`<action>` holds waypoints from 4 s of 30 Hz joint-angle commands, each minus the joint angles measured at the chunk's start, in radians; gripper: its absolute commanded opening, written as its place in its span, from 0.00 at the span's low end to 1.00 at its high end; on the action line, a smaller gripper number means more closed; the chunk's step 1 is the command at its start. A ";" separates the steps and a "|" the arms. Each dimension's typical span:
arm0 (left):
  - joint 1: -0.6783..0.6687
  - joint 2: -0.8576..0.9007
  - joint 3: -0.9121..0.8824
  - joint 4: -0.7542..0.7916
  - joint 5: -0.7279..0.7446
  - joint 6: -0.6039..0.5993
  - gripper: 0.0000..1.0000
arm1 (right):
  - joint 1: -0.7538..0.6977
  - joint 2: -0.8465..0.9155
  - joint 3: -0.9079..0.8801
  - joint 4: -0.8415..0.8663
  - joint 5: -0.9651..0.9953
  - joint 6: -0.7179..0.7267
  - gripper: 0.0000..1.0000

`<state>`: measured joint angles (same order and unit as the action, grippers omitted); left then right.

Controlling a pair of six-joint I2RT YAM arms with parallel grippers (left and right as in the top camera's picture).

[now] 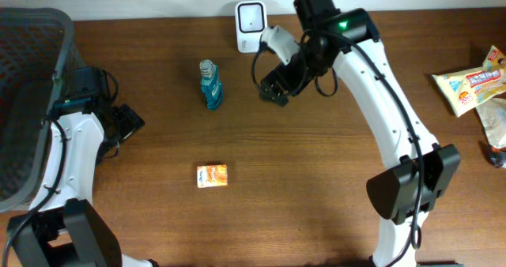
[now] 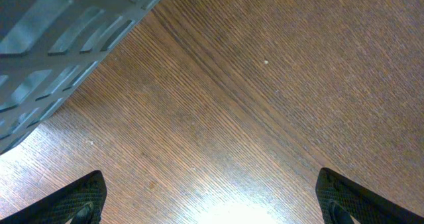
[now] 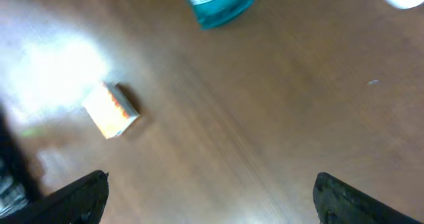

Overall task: Scan the item barcode
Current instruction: 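Move the right gripper left and down to the orange snack box, then grasp the orange snack box with the right gripper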

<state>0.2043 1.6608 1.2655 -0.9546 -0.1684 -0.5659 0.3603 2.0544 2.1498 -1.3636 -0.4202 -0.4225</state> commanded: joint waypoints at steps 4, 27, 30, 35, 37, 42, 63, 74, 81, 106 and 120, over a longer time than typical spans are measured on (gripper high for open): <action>0.008 0.009 -0.006 -0.002 -0.004 -0.003 0.99 | 0.201 0.013 -0.124 -0.020 -0.033 -0.166 1.00; 0.008 0.009 -0.006 -0.002 -0.004 -0.003 0.99 | 0.517 0.018 -0.553 0.616 0.237 -0.031 0.75; 0.008 0.009 -0.006 -0.002 -0.004 -0.002 0.99 | 0.500 0.026 -0.597 0.675 0.233 -0.002 0.74; 0.008 0.009 -0.006 -0.002 -0.004 -0.003 0.99 | 0.454 0.052 -0.604 0.649 0.117 -0.002 0.73; 0.008 0.009 -0.006 -0.002 -0.004 -0.003 0.99 | 0.444 0.052 -0.604 0.630 0.074 0.014 0.73; 0.008 0.009 -0.006 -0.002 -0.004 -0.003 0.99 | 0.444 0.051 -0.604 0.582 0.043 0.148 0.66; 0.008 0.009 -0.006 -0.002 -0.004 -0.002 0.99 | 0.444 0.031 -0.558 0.594 0.147 0.192 0.50; 0.008 0.009 -0.006 -0.002 -0.004 -0.002 0.99 | 0.451 0.109 -0.568 0.589 0.002 0.232 0.48; 0.008 0.009 -0.006 -0.002 -0.004 -0.002 0.99 | 0.444 0.080 -0.497 0.513 0.022 0.478 0.41; 0.008 0.009 -0.006 -0.002 -0.004 -0.002 0.99 | 0.446 0.148 -0.524 0.516 0.031 0.422 0.47; 0.008 0.009 -0.006 -0.002 -0.004 -0.003 0.99 | 0.446 0.164 -0.531 0.524 0.027 0.488 0.33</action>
<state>0.2043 1.6608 1.2655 -0.9546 -0.1684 -0.5655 0.8028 2.1967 1.6299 -0.8371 -0.3874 0.0360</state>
